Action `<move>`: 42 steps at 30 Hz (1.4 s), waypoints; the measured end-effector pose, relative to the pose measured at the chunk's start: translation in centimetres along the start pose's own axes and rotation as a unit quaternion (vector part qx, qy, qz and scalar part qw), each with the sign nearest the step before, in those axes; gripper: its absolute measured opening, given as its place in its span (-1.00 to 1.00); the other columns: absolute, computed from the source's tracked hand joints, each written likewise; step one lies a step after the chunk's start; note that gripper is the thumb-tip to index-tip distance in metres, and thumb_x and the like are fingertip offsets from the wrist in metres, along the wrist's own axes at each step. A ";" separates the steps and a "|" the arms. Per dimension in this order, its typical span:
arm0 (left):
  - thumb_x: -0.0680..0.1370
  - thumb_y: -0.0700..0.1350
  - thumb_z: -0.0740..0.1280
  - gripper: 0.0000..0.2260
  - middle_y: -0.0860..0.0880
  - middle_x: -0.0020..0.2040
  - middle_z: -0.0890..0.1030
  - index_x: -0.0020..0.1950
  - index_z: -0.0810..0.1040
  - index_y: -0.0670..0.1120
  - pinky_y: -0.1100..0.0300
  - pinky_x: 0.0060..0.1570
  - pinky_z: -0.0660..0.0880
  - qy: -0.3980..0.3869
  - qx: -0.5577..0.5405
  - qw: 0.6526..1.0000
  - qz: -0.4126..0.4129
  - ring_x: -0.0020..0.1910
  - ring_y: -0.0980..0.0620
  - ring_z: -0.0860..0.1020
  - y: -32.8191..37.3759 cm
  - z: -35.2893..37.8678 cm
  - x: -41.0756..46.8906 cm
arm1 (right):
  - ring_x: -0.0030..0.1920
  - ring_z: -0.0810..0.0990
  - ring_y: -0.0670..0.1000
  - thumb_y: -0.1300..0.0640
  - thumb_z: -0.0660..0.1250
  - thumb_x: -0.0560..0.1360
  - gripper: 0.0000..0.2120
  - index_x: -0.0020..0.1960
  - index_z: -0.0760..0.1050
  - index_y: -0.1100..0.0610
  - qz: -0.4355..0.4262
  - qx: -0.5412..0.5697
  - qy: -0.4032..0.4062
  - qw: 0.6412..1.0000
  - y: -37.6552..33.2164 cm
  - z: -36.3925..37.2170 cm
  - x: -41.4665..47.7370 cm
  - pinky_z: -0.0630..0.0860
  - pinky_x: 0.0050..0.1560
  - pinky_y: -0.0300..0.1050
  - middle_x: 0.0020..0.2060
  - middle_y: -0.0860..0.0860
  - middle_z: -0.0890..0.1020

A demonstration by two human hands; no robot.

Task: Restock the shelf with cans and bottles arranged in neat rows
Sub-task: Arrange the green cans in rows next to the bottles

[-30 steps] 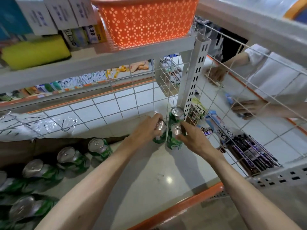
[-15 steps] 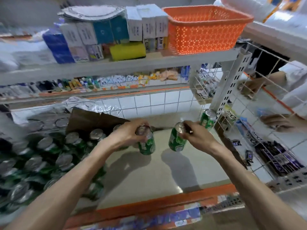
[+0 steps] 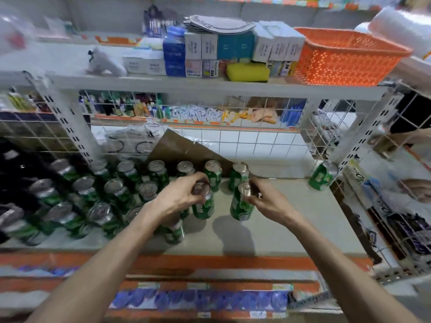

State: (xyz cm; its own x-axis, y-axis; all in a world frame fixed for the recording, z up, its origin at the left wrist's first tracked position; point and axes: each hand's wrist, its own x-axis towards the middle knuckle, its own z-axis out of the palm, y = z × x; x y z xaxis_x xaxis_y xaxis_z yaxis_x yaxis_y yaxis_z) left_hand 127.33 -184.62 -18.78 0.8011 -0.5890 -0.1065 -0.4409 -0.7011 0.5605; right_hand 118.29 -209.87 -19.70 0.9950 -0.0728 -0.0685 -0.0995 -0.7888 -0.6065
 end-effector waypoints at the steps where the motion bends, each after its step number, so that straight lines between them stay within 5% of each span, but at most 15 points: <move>1: 0.36 0.06 0.43 -0.52 0.08 0.17 0.61 0.26 0.45 0.15 0.01 0.08 0.53 0.000 0.001 1.000 0.000 0.12 0.00 0.58 -0.1 -0.1 -0.2 | -0.04 0.56 0.05 0.08 0.35 0.51 -0.71 0.22 0.46 0.04 0.000 -0.004 0.001 1.000 -0.1 0.1 -0.1 0.49 -0.04 -0.02 -0.01 -0.01 0.62; 10: 0.36 0.10 0.41 -0.55 0.12 0.12 0.61 0.23 0.43 0.22 -0.02 0.06 0.56 -0.018 -0.010 1.000 0.005 0.06 0.05 0.60 -0.4 0.7 2.1 | -0.08 0.55 0.10 0.10 0.36 0.50 -0.74 0.16 0.45 0.12 0.021 -0.002 0.022 1.000 0.6 0.7 0.7 0.49 -0.04 0.04 -0.07 0.04 0.61; 16: 0.44 -0.02 0.45 -0.55 0.03 0.15 0.60 0.30 0.44 0.11 0.01 0.07 0.54 -0.044 -0.008 0.999 0.001 0.06 0.05 0.57 -0.4 2.1 4.6 | -0.16 0.48 -0.04 0.10 0.34 0.54 -0.83 0.09 0.40 -0.02 0.017 0.007 0.004 1.000 2.7 1.3 2.3 0.32 -0.26 -0.24 -0.17 -0.17 0.51; 20: 0.45 -0.10 0.45 -0.53 0.02 0.17 0.58 0.33 0.44 0.09 0.01 0.12 0.51 -0.071 -0.006 0.997 0.003 0.11 0.04 0.55 -0.9 2.4 5.8 | -0.10 0.51 0.03 0.13 0.30 0.55 -0.84 0.07 0.37 -0.03 0.021 0.021 -0.032 0.999 3.7 1.5 3.5 0.45 -0.11 -0.02 -0.14 -0.13 0.52; 31: 0.46 -0.13 0.45 -0.54 0.10 0.23 0.54 0.31 0.45 0.12 0.16 0.14 0.50 -0.085 -0.032 0.996 -0.019 0.16 0.13 0.53 -1.9 3.3 6.4 | 0.15 0.51 0.05 0.16 0.29 0.59 -0.61 0.40 0.34 0.05 -0.018 0.031 -0.122 0.992 5.8 0.8 4.6 0.47 0.20 0.08 0.21 0.00 0.53; 36: 0.40 -0.01 0.47 -0.53 0.17 0.21 0.56 0.26 0.42 0.24 0.03 0.15 0.53 -0.054 -0.011 0.998 -0.033 0.15 0.12 0.56 -1.6 4.1 6.6 | 0.22 0.45 0.04 -0.12 0.40 0.46 -0.28 0.51 0.18 -0.01 0.011 -0.002 -0.134 0.991 5.8 1.7 4.4 0.44 0.22 -0.02 0.30 -0.03 0.40; 39: 0.44 -0.05 0.48 -0.55 0.16 0.17 0.57 0.25 0.42 0.23 0.05 0.13 0.53 -0.034 -0.012 0.999 -0.034 0.11 0.13 0.56 -1.3 4.3 6.7 | 0.05 0.54 0.04 -0.11 0.42 0.45 -0.48 0.32 0.35 0.01 0.007 -0.018 -0.061 0.998 5.5 2.2 4.6 0.52 0.09 0.05 0.14 -0.04 0.54; 42: 0.45 -0.06 0.48 -0.54 0.14 0.18 0.56 0.27 0.42 0.22 0.06 0.13 0.52 -0.025 -0.005 0.999 -0.038 0.12 0.11 0.55 -1.3 4.4 6.9 | 0.01 0.55 0.01 0.02 0.40 0.50 -0.60 0.28 0.37 0.03 -0.018 0.009 -0.089 0.996 5.5 1.7 4.9 0.52 0.04 -0.01 0.10 -0.04 0.58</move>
State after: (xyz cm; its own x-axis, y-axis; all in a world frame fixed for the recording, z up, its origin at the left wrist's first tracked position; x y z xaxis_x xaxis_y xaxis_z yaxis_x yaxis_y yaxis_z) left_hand 131.64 -189.48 -23.83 0.8110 -0.5533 -0.1900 -0.3744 -0.7405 0.5580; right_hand 122.57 -213.55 -24.72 0.9805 0.0665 -0.1849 -0.0652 -0.7776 -0.6254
